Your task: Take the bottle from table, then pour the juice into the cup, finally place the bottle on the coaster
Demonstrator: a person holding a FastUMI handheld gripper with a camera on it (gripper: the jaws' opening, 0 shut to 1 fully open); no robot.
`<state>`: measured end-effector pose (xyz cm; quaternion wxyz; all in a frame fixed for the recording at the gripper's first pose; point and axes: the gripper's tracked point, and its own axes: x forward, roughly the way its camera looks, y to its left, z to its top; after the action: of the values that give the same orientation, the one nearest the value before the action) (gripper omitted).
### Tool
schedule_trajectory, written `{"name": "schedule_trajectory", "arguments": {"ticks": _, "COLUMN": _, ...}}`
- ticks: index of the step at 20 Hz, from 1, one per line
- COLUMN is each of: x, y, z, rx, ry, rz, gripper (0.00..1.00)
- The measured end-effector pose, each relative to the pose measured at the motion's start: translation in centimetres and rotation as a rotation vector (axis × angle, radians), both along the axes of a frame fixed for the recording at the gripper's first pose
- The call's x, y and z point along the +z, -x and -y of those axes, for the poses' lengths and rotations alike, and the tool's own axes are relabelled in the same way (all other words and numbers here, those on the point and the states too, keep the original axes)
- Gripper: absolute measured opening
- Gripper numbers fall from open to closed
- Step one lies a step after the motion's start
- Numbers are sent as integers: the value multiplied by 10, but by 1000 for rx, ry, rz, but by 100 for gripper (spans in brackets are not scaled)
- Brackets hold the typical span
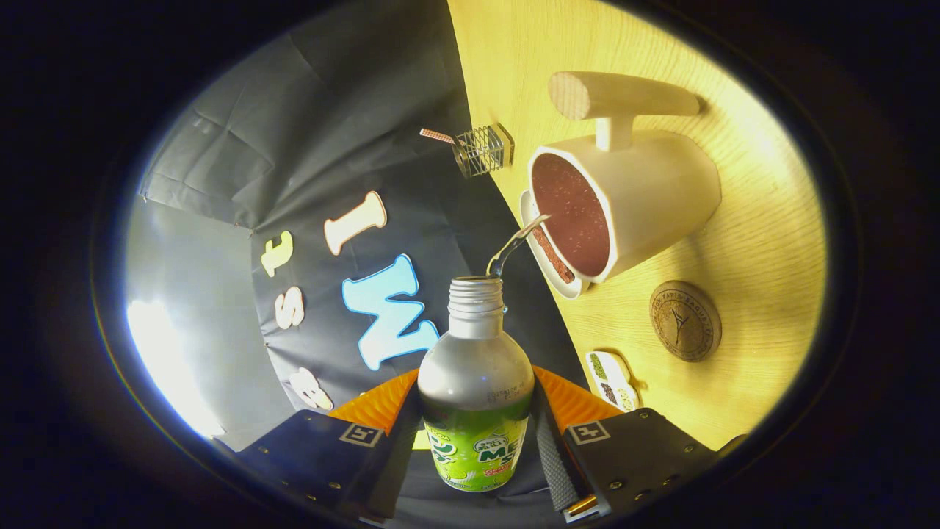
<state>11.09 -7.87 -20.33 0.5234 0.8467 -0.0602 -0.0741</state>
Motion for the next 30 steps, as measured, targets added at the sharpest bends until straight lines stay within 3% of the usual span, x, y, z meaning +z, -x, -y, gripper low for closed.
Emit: {"name": "schedule_trajectory", "arguments": {"ticks": 30, "x": -5, "y": -5, "z": -10, "rx": 7, "ry": -106, "rz": 0, "gripper": 76}}
